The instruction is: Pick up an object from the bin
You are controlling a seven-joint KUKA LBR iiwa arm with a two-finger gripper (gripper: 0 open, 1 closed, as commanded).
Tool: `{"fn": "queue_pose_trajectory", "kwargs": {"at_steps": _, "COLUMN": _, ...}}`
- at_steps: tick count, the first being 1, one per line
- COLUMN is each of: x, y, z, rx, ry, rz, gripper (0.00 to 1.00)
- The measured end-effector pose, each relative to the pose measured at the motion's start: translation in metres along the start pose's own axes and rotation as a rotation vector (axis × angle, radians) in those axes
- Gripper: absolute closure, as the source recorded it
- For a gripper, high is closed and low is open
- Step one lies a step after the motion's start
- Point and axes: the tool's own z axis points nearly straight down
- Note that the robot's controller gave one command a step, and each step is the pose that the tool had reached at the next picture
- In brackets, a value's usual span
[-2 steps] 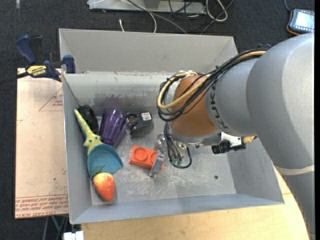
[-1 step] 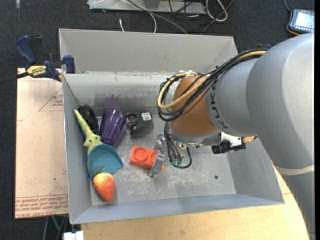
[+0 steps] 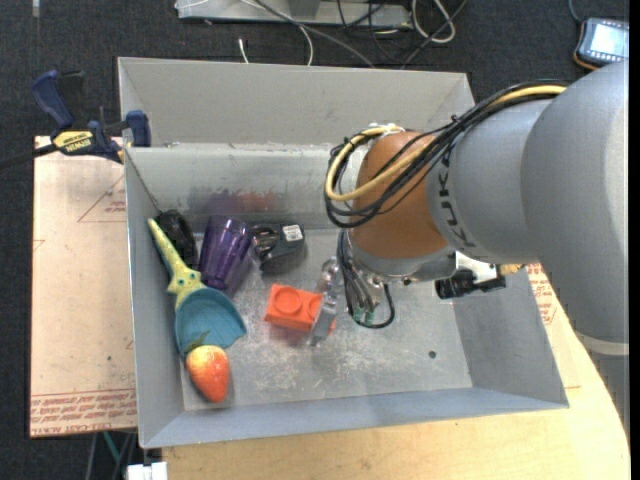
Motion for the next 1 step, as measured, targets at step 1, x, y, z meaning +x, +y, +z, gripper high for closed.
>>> {"fn": "queue_pose_trajectory", "kwargs": {"at_steps": 1, "x": -0.002, "y": 0.0012, "z": -0.0346, "rx": -0.004, "ry": -0.008, "rz": -0.001, "gripper": 1.0}}
